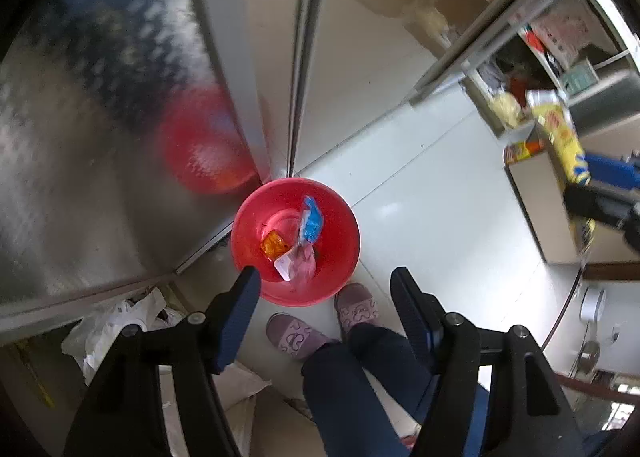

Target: Collect trash

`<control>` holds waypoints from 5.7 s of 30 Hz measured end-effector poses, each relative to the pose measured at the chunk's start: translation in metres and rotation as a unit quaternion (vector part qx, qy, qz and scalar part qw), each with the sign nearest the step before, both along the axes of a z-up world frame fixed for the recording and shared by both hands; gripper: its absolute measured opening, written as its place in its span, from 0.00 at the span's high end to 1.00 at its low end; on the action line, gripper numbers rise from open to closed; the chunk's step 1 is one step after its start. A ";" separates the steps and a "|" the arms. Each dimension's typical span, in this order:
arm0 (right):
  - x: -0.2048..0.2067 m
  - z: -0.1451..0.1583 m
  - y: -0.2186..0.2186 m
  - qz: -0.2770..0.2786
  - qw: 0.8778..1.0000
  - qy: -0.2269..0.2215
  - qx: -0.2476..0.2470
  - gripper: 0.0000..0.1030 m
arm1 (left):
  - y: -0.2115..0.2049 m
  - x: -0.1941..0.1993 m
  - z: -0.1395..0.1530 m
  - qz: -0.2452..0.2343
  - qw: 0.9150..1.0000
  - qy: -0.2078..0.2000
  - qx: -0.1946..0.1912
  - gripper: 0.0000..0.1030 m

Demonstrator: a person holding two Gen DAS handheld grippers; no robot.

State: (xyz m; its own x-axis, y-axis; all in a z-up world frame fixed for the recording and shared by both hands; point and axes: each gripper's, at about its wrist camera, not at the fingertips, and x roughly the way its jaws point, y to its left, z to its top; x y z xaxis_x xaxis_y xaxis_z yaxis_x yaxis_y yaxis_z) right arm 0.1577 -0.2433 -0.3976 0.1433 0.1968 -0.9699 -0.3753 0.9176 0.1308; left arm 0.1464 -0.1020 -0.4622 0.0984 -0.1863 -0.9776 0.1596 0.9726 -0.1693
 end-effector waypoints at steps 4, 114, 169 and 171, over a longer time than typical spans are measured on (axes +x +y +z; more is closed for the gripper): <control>-0.006 -0.001 0.009 0.006 1.000 0.002 0.004 0.63 | 0.010 -0.009 0.009 0.021 1.000 -0.010 -0.001 0.37; 0.053 0.277 0.341 0.367 0.912 -0.149 0.105 0.05 | 0.368 -0.030 0.377 0.327 0.929 -0.148 0.089 0.00; 0.080 0.251 0.385 0.375 0.923 -0.059 0.056 0.93 | 0.428 -0.007 0.282 0.226 0.969 -0.101 -0.006 0.00; 0.078 0.253 0.382 0.366 0.927 -0.061 0.057 0.93 | 0.420 0.003 0.272 0.205 0.974 -0.092 0.015 0.02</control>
State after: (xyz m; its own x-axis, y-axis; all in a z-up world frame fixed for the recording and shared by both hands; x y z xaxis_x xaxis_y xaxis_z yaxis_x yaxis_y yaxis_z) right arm 0.2352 0.1382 -0.1449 0.0380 0.3856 -0.9219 -0.9101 0.3942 0.1274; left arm 0.1494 0.3182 -0.1897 0.3333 -0.0655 -0.9405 -0.2180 0.9652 -0.1445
